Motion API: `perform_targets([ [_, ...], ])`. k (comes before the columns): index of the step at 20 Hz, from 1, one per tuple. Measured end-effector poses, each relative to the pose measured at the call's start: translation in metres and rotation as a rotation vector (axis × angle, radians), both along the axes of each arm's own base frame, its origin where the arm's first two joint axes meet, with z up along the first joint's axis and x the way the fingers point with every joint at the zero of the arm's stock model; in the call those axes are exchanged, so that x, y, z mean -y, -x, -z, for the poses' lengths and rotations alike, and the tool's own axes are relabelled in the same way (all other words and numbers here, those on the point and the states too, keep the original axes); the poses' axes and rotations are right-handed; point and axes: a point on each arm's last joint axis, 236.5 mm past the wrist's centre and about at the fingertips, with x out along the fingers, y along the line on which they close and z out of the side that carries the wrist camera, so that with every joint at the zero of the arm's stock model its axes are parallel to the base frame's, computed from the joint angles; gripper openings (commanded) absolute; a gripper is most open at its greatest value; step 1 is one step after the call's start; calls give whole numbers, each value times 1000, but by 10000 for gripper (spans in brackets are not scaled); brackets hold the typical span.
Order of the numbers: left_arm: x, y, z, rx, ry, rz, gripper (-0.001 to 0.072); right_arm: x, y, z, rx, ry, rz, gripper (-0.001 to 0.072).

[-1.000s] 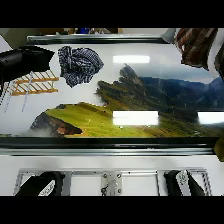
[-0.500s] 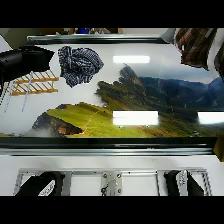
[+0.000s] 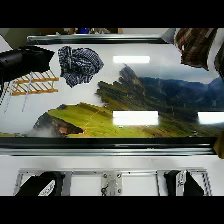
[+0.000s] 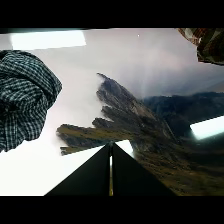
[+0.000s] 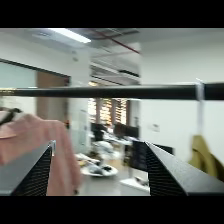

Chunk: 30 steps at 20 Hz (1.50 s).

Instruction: Fold the clothes and pants, and hang the long-sleeved shirts on hangers.

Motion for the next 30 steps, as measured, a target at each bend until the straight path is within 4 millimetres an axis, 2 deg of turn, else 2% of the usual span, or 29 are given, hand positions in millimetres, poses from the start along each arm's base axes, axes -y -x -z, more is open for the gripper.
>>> perform_targets([
  [2,0,0,0,0,-1,1,17,-51,-32,3,-52,59,-244,609],
  [4,0,1,2,-7,-3,4,17,-98,-60,15,-109,81,-470,609],
  [6,1,4,6,-25,-12,12,17,-148,-86,35,-200,112,-661,609],
  [7,2,5,9,-37,-17,16,17,-179,-100,52,-268,130,-768,609],
  [9,3,8,19,-72,-25,26,17,-236,-121,88,-409,129,-957,609],
  [12,10,12,50,-159,-11,52,17,-325,-137,163,-688,109,-1235,608],
  [15,21,19,90,-272,28,85,16,-400,-131,239,-972,76,-1456,608],
  [17,29,25,114,-336,47,106,17,-435,-120,280,-1134,44,-1563,579],
  [18,35,29,124,-366,51,121,17,-450,-113,300,-1213,24,-1606,404],
  [19,40,33,132,-387,53,136,17,-461,-107,316,-1282,7,-1639,172],
  [20,46,37,140,-407,53,154,17,-471,-100,331,-1349,-6,-1668,25],
  [24,65,53,158,-457,47,211,17,-487,-76,369,-1544,-30,-1741,21],
  [30,74,64,177,-502,36,240,17,-490,-60,386,-1651,-39,-1775,21],
])
